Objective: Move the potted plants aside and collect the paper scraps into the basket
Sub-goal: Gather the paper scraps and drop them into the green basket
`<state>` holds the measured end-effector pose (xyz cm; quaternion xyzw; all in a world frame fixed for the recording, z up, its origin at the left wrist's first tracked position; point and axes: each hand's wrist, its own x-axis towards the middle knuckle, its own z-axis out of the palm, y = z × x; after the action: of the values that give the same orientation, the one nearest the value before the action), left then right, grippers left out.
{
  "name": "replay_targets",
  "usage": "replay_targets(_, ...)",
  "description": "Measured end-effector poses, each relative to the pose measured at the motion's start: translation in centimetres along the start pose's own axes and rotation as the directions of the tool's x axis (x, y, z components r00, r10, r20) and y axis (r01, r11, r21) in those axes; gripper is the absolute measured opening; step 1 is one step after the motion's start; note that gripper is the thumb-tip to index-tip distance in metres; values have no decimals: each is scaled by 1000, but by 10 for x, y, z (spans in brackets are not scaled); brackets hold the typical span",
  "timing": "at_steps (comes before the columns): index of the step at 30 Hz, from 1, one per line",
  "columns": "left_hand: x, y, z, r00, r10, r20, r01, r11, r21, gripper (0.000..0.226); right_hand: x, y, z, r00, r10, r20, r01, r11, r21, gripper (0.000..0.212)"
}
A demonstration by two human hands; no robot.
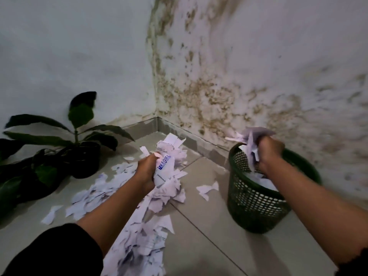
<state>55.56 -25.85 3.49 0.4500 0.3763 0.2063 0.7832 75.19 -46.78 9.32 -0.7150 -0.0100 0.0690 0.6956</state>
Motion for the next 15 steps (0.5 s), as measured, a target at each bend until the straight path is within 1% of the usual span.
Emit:
replay_targets(2,-10,-4,30,998,-17,66,17,1000,10,35,16,8,-32,991,-35,-126,11,982,-186,35)
replay_targets(3,-16,-7,45,995,-17,95,13,999,35,30,21,15,-45,993,-24,-116,-11,958,-286,34)
replay_targets(4,-20,-12,57,991,-26,131,20,999,42,28,27,25,-52,997,49,-52,-65,924,-378,34)
replay_targets(5,-23,-15,70,987,-27,160,22,999,30,29,33,38,-58,986,158,43,-122,884,-452,34)
replay_targets(6,-27,-20,84,981,-28,190,24,999,24,27,37,48,-62,946,291,139,-174,823,-541,43)
replay_targets(7,-28,-24,96,980,-36,194,32,999,23,22,40,55,-65,893,402,200,-201,756,-624,53)
replay_targets(8,-30,-26,109,978,-49,202,45,999,25,19,44,59,-66,858,458,232,-207,722,-660,62)
replay_targets(9,-28,-29,119,978,-60,202,55,998,31,18,45,58,-66,852,464,244,-206,725,-657,62)
replay_targets(10,-26,-31,131,976,-67,205,58,997,50,17,51,57,-66,873,430,232,-203,752,-628,55)
replay_targets(12,-23,-32,158,977,-61,202,51,997,56,21,60,53,-67,944,289,157,-150,804,-576,39)
replay_targets(14,-21,-32,183,981,-54,184,51,999,19,28,69,49,-68,986,154,70,-91,831,-548,36)
replay_targets(15,-21,-31,196,982,-45,182,47,999,-8,26,72,48,-70,993,108,37,-73,849,-524,34)
